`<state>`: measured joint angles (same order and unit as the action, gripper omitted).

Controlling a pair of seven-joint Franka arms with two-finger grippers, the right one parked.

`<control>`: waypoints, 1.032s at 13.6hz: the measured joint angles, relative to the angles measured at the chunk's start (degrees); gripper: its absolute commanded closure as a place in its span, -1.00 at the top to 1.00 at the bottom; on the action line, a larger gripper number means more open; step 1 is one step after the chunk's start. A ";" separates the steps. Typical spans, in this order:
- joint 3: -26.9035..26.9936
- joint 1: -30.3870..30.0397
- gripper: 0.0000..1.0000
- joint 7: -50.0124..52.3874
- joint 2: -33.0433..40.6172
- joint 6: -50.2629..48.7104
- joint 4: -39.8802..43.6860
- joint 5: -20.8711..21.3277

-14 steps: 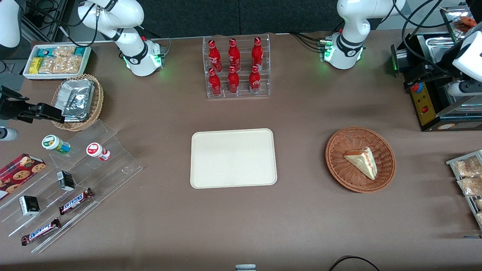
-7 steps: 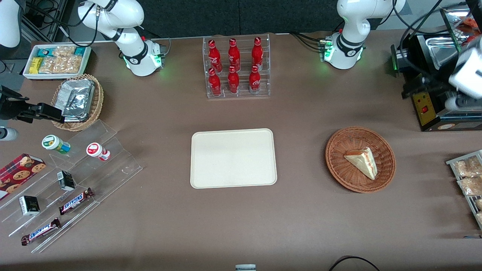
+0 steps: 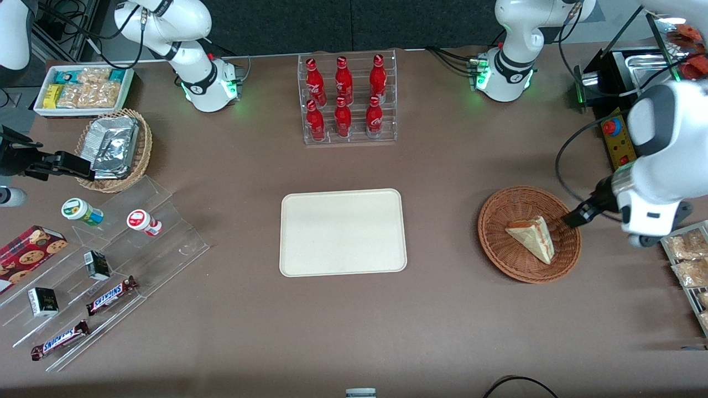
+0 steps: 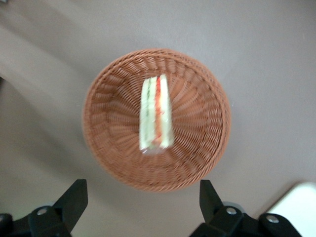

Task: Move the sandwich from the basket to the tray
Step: 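Move the left gripper down over the sandwich in the wicker basket, then close the left gripper on the wrapped sandwich wedge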

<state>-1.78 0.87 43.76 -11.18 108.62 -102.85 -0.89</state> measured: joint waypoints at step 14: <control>0.54 3.03 1.00 15.64 -3.68 24.67 -18.87 2.28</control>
<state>-1.24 3.91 59.40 -14.86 133.29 -121.72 1.39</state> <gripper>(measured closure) 0.000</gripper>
